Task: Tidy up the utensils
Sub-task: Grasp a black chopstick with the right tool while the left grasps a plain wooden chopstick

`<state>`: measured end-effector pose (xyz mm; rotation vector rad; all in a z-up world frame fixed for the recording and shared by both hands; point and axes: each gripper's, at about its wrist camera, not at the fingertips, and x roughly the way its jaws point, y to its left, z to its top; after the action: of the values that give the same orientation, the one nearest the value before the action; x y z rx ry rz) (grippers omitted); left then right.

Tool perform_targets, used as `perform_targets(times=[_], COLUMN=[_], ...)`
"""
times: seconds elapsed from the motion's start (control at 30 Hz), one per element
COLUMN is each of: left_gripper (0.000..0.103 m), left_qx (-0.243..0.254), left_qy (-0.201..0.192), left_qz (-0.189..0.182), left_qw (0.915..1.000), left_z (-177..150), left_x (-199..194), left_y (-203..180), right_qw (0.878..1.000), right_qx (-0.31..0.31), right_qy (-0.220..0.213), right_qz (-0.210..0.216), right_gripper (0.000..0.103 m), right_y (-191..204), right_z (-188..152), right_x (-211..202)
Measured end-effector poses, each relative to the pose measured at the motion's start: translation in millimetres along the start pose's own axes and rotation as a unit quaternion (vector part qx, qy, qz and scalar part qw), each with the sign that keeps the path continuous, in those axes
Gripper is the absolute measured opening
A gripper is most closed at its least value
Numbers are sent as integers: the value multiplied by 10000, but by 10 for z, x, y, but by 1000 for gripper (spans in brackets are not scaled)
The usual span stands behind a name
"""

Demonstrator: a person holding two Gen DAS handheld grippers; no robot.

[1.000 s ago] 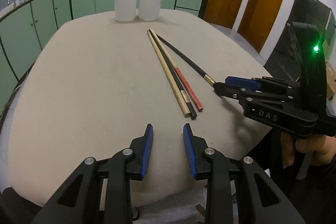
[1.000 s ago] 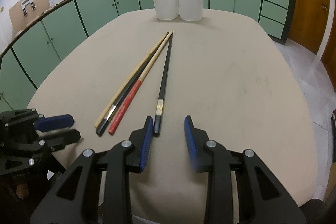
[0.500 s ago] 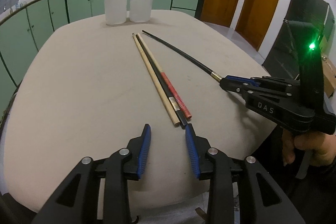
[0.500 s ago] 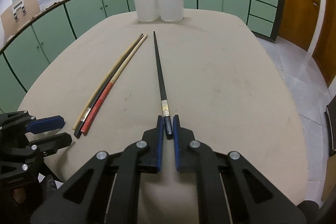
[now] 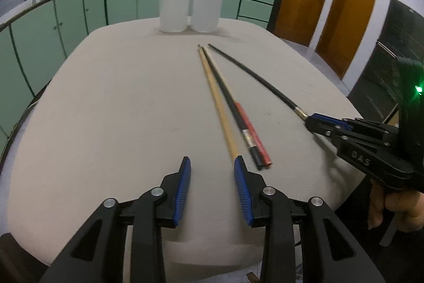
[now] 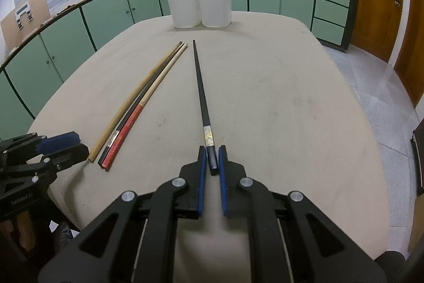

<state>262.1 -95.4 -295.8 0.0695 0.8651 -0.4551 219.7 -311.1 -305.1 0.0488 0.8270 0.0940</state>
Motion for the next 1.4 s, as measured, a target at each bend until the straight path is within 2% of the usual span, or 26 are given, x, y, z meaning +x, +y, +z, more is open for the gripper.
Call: perform_targets(times=[0.13, 0.43, 0.6, 0.77, 0.93, 1.03, 1.13, 1.27, 1.37, 1.4], left_gripper=[33, 33, 33, 35, 35, 35, 35, 35, 22, 14], left_qx=[104, -72, -50, 175, 23, -50, 108, 75, 16, -30], left_qy=[-55, -224, -126, -55, -66, -87, -176, -164, -275, -327], left_qz=[-112, -175, -414, -96, 115, 18, -125, -41, 116, 195], left_qw=[9999, 9996, 9991, 9998, 9999, 9999, 9997, 9998, 9996, 9993], left_z=[33, 116, 96, 57, 50, 46, 51, 84, 107, 105], left_x=[33, 23, 33, 105, 73, 28, 30, 146, 180, 176], left_y=[-48, -5, -82, -171, -52, -26, -109, -103, -56, -27], right_qw=[9999, 9999, 9999, 10000, 10000, 10000, 9999, 9997, 9994, 9993], right_qx=[-104, -92, -53, -42, -22, -19, -47, -144, -62, -47], right_qy=[-51, -89, -82, -78, -83, -97, -117, -166, -216, -224], right_qz=[-6, -67, -37, -19, 1, -2, -16, -114, -263, -299], right_gripper=[16, 15, 15, 15, 15, 15, 16, 13, 9, 9], right_y=[55, 86, 79, 74, 67, 64, 75, 121, 133, 142], right_z=[-9, -13, -8, -11, -16, -26, -29, -10, -22, -24], right_x=[-5, -4, -1, -2, -6, -11, -10, 21, 18, 15])
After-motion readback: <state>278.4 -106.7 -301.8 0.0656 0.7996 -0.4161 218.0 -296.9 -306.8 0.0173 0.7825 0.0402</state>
